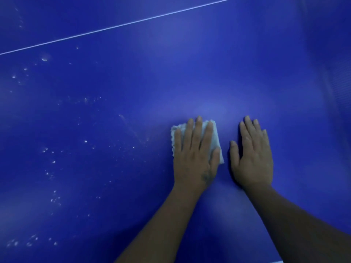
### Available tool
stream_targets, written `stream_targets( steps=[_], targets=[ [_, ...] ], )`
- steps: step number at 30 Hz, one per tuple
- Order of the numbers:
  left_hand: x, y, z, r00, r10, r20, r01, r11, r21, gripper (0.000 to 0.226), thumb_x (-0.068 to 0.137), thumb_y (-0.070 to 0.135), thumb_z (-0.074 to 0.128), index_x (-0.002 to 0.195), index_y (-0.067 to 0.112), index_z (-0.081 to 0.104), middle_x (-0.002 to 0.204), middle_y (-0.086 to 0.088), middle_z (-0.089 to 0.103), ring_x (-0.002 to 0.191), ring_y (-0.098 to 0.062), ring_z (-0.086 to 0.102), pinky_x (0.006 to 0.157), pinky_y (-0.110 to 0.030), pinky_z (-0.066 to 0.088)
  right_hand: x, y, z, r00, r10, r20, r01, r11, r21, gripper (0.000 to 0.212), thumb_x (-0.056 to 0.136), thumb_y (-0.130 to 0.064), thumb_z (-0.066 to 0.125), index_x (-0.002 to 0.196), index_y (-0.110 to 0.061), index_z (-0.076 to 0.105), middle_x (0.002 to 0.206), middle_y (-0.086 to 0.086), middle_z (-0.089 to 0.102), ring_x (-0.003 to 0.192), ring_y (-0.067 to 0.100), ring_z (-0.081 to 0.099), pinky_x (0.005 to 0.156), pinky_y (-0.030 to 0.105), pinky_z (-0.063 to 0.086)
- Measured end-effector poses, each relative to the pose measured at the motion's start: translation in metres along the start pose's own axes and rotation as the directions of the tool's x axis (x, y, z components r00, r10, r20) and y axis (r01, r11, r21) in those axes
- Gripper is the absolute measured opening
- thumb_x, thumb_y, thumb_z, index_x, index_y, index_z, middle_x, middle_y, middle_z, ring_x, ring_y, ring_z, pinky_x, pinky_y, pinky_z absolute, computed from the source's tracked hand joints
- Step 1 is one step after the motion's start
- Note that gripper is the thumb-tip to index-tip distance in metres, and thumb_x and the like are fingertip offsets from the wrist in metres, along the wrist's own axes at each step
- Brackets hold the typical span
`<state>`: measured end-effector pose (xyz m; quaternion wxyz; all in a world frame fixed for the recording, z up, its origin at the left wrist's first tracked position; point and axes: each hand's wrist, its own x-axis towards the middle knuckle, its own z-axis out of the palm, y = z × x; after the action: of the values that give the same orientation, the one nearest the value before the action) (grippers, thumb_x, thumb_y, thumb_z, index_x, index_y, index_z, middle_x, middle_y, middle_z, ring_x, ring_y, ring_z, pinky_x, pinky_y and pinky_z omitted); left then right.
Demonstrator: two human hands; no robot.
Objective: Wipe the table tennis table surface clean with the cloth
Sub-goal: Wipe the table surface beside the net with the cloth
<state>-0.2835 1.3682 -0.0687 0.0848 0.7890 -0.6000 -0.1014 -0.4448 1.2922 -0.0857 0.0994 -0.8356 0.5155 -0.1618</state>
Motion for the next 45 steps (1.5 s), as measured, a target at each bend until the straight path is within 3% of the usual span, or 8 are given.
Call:
stream_targets(
  steps=[6, 10, 15, 20, 27, 36, 41, 45],
  targets=[
    [0.067, -0.031, -0.005, 0.999, 0.046, -0.027, -0.045, 0.999, 0.031, 0.068, 0.109, 0.052, 0.035, 0.169, 0.021, 0.026, 0.177, -0.007, 0.018, 0.164, -0.029, 0.01, 0.13, -0.06, 0.008, 0.003, 0.0, 0.001, 1.0, 0.019, 0.005, -0.019, 1.0, 0.015, 0.055, 0.109, -0.025, 0.051, 0.158, 0.0, 0.045, 0.171, 0.011, 0.035, 0.162, 0.031, 0.027, 0.131, 0.054, 0.022],
    [0.123, -0.094, -0.019, 0.987, -0.145, -0.075, 0.15, 0.987, 0.064, 0.068, 0.109, 0.057, 0.029, 0.169, 0.026, 0.023, 0.177, -0.005, 0.019, 0.164, -0.027, 0.013, 0.13, -0.06, 0.009, 0.004, 0.0, 0.001, 1.0, 0.022, 0.008, -0.022, 0.999, 0.023, 0.055, 0.109, -0.024, 0.051, 0.158, 0.0, 0.045, 0.171, 0.01, 0.035, 0.162, 0.03, 0.026, 0.131, 0.054, 0.022],
    [0.05, -0.108, -0.026, 0.943, -0.313, -0.115, 0.324, 0.941, 0.099, 0.066, 0.114, 0.053, 0.025, 0.17, 0.02, 0.016, 0.177, -0.009, 0.014, 0.165, -0.029, 0.008, 0.13, -0.06, 0.01, 0.004, 0.0, 0.001, 0.999, 0.03, 0.014, -0.031, 0.999, 0.016, 0.055, 0.108, -0.023, 0.051, 0.158, 0.0, 0.045, 0.171, 0.01, 0.035, 0.162, 0.03, 0.026, 0.131, 0.055, 0.023],
    [-0.061, -0.062, -0.02, 0.91, -0.415, 0.008, 0.414, 0.908, 0.066, 0.069, 0.112, 0.05, 0.029, 0.171, 0.019, 0.012, 0.178, -0.01, 0.008, 0.165, -0.031, 0.004, 0.128, -0.065, 0.013, 0.003, 0.0, 0.0, 0.998, 0.044, 0.038, -0.044, 0.999, 0.016, 0.056, 0.108, -0.022, 0.05, 0.158, 0.001, 0.044, 0.172, 0.01, 0.034, 0.162, 0.03, 0.025, 0.131, 0.054, 0.022],
    [0.001, -0.081, -0.017, 0.906, -0.422, -0.042, 0.424, 0.904, 0.062, 0.068, 0.112, 0.051, 0.027, 0.171, 0.019, 0.013, 0.178, -0.009, 0.007, 0.165, -0.028, 0.001, 0.13, -0.062, 0.007, 0.005, -0.001, -0.001, 0.997, 0.053, 0.059, -0.053, 0.999, 0.005, 0.057, 0.108, -0.023, 0.049, 0.159, 0.001, 0.043, 0.172, 0.01, 0.033, 0.163, 0.029, 0.023, 0.133, 0.052, 0.019],
    [-0.041, -0.039, -0.007, 0.866, -0.498, -0.045, 0.5, 0.865, 0.032, 0.068, 0.112, 0.047, 0.033, 0.17, 0.015, 0.016, 0.178, -0.011, 0.009, 0.165, -0.032, 0.004, 0.129, -0.064, 0.008, 0.004, -0.002, 0.0, 0.997, 0.055, 0.05, -0.056, 0.998, 0.008, 0.056, 0.109, -0.023, 0.049, 0.159, 0.001, 0.043, 0.172, 0.01, 0.033, 0.163, 0.029, 0.023, 0.132, 0.055, 0.021],
    [0.044, -0.011, 0.0, 0.951, -0.307, -0.029, 0.308, 0.951, 0.012, 0.068, 0.112, 0.052, 0.026, 0.171, 0.02, 0.012, 0.178, -0.009, 0.005, 0.165, -0.03, -0.002, 0.13, -0.061, 0.002, 0.003, -0.001, 0.002, 1.0, 0.03, 0.007, -0.03, 1.0, 0.004, 0.054, 0.109, -0.023, 0.05, 0.158, 0.0, 0.045, 0.172, 0.01, 0.034, 0.162, 0.029, 0.025, 0.131, 0.055, 0.023],
    [0.021, 0.015, 0.008, 0.99, -0.141, -0.008, 0.141, 0.989, 0.041, 0.068, 0.112, 0.052, 0.028, 0.17, 0.019, 0.015, 0.178, -0.009, 0.009, 0.165, -0.029, 0.002, 0.131, -0.059, 0.003, 0.003, 0.0, 0.003, 0.999, 0.031, -0.005, -0.031, 0.999, 0.005, 0.054, 0.109, -0.025, 0.049, 0.158, 0.0, 0.045, 0.171, 0.01, 0.035, 0.162, 0.028, 0.026, 0.131, 0.053, 0.023]
  ],
)
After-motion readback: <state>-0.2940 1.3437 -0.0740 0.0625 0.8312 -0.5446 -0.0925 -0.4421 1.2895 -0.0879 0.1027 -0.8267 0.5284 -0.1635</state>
